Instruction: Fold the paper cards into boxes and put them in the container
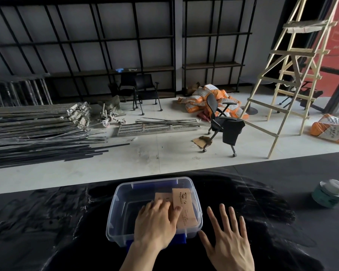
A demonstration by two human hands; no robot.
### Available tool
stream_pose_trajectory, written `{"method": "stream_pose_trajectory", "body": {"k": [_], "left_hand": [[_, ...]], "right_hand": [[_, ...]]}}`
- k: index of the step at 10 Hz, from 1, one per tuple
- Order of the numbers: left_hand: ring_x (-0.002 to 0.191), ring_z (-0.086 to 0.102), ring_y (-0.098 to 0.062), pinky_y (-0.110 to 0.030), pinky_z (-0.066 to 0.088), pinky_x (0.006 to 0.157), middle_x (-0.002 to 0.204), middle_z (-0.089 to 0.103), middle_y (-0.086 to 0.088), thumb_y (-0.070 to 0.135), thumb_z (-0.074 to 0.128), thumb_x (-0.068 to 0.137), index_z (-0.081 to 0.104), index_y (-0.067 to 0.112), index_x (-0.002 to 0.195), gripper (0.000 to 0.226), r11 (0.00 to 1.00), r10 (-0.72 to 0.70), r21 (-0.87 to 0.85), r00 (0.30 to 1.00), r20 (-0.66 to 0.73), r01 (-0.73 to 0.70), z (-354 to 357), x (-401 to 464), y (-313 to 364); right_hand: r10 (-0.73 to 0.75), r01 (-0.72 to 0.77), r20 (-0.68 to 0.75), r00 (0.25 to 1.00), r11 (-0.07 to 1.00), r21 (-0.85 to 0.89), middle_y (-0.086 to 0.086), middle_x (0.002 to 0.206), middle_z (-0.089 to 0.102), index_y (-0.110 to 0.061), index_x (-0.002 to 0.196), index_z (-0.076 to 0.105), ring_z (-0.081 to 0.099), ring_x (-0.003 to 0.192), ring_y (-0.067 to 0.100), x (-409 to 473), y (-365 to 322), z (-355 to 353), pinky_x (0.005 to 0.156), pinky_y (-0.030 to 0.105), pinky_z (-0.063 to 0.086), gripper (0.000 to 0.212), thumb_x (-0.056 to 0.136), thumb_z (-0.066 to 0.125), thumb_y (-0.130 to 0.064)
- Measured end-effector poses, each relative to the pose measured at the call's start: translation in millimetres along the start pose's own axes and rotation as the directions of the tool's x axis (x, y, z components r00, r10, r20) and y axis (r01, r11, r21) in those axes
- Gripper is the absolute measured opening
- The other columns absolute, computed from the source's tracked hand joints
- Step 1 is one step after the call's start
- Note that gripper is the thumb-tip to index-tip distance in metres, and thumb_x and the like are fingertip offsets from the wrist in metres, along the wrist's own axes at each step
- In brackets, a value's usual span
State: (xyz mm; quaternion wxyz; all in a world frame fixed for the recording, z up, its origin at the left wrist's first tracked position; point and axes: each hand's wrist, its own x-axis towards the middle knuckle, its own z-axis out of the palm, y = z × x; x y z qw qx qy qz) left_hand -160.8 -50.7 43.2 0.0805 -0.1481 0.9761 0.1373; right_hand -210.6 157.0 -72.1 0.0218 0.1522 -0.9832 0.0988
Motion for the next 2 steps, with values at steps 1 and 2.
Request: {"method": "stream_pose_trajectory", "body": {"k": [1,2], "left_hand": [[0.143,0.045,-0.018,-0.040,0.032,0.122,0.154,0.051,0.006,0.066,0.018,0.100,0.048,0.030,0.147,0.066,1.000,-0.004,-0.006,0.999,-0.032,0.003,-4,-9,-1],[0.142,0.046,-0.016,-0.037,0.034,0.119,0.153,0.052,0.007,0.064,0.021,0.102,0.046,0.030,0.148,0.063,1.000,0.005,-0.019,0.995,-0.103,-0.006,-11,-21,-4]], "right_hand": [[0.000,0.001,0.013,1.000,1.000,-0.015,0.012,0.163,0.039,-0.035,0.153,0.042,0.031,0.152,0.036,-2,2,4,0.123,0.053,0.008,0.082,0.091,0.018,-0.082],[-0.011,0.011,0.008,1.000,1.000,0.000,0.012,0.166,0.033,-0.035,0.156,0.037,0.024,0.154,0.036,-1,2,-1,0.123,0.049,-0.002,0.082,0.092,0.015,-0.081]]}}
